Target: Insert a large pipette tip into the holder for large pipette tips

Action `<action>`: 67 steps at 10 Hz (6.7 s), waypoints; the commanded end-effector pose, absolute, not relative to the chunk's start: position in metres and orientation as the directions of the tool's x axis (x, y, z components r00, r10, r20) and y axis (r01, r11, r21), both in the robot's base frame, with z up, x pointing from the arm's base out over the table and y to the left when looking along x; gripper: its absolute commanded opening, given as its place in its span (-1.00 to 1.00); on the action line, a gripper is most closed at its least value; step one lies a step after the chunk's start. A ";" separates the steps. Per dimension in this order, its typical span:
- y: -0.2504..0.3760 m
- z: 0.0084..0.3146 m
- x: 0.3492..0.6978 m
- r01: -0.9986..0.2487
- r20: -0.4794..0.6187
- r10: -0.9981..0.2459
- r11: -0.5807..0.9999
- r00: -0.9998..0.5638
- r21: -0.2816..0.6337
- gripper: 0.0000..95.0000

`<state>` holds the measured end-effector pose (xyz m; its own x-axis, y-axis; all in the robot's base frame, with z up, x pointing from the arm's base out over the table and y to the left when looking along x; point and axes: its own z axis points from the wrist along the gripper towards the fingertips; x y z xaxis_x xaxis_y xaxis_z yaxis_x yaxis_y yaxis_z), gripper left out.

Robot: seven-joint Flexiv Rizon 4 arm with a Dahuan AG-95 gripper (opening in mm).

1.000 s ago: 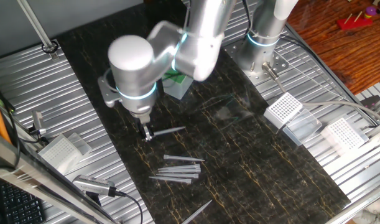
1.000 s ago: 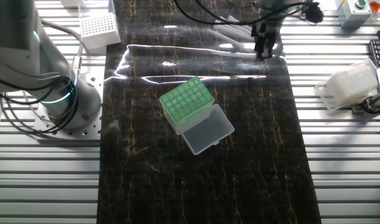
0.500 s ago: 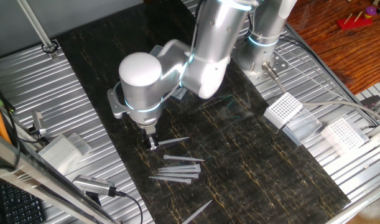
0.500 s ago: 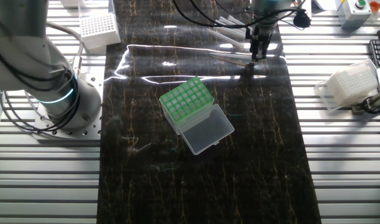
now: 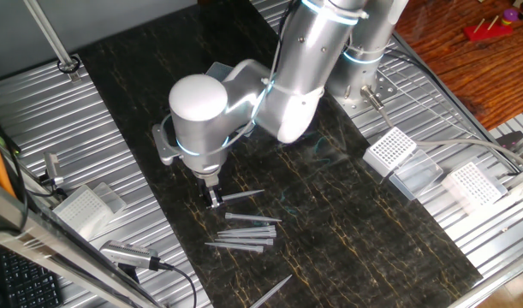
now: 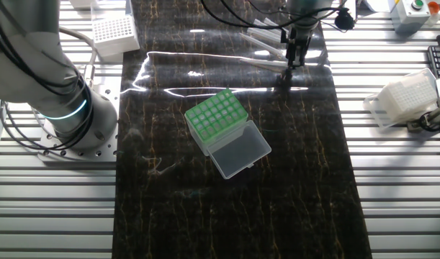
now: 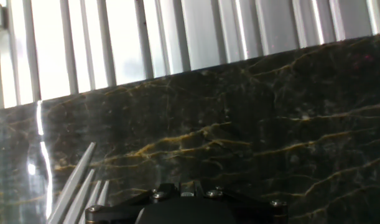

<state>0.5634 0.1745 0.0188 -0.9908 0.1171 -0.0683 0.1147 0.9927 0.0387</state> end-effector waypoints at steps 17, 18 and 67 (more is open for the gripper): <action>0.176 0.015 0.561 0.081 -0.075 0.083 0.996 -0.994 0.030 -0.60; 0.176 0.015 0.562 0.081 -0.075 0.083 0.996 -0.994 0.030 -0.60; 0.179 0.022 0.568 0.104 -0.058 0.107 0.994 -0.993 0.039 -1.00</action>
<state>0.5681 0.1785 0.0224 -0.9924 0.1080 -0.0582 0.1059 0.9936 0.0382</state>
